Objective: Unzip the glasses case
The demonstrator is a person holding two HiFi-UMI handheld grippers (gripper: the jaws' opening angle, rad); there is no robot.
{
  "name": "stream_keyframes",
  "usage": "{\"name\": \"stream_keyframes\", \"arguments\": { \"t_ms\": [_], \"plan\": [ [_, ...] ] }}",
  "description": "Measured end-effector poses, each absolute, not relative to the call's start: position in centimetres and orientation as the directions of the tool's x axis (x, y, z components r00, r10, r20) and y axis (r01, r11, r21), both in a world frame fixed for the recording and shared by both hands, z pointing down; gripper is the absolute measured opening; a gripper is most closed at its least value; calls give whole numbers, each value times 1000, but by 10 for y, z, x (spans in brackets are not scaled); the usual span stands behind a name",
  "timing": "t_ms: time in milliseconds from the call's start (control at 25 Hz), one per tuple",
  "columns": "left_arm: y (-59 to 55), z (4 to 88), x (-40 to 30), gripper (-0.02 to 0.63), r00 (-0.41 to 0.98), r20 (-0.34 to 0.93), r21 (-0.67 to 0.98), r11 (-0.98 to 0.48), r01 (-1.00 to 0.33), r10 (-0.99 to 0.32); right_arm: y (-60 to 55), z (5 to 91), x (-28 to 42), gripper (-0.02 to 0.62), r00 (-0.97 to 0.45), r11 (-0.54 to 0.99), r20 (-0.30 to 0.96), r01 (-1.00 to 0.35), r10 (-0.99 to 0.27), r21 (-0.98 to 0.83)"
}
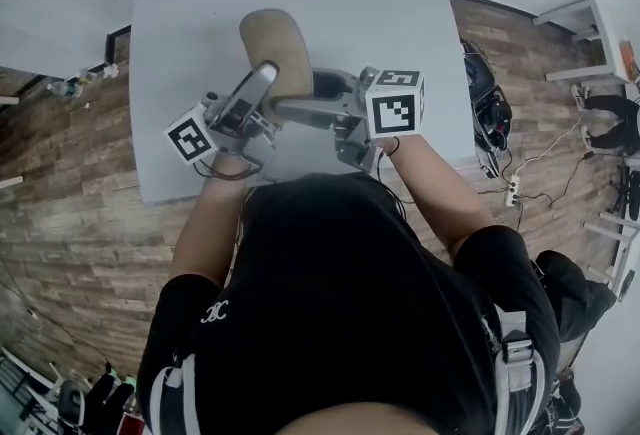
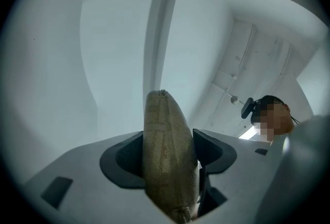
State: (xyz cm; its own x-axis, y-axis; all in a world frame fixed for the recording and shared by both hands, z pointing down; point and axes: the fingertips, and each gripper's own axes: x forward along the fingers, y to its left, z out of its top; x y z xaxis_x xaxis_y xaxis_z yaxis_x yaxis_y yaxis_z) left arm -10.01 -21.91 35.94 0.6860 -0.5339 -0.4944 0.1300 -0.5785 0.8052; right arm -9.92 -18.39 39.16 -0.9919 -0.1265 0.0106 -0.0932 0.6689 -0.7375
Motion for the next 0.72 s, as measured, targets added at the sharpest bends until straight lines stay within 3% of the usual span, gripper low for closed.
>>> {"name": "stream_keyframes", "arguments": {
  "t_ms": [200,480,720],
  "plan": [
    [-217,367,-94,284,745,-431,784,-620,30,-509,-179,403,-98,314,-996,676,44,-82,-73,-733],
    [-216,385,-93,284,782,-396,792,-610,25,-482,-180,417,-94,313,-990,688,102,-143,-100,-712],
    [-219,414,-109,313,840,-226,783,-605,-145,-494,-183,440,-99,311,-969,689,203,-241,-138,-683]
  ]
}}
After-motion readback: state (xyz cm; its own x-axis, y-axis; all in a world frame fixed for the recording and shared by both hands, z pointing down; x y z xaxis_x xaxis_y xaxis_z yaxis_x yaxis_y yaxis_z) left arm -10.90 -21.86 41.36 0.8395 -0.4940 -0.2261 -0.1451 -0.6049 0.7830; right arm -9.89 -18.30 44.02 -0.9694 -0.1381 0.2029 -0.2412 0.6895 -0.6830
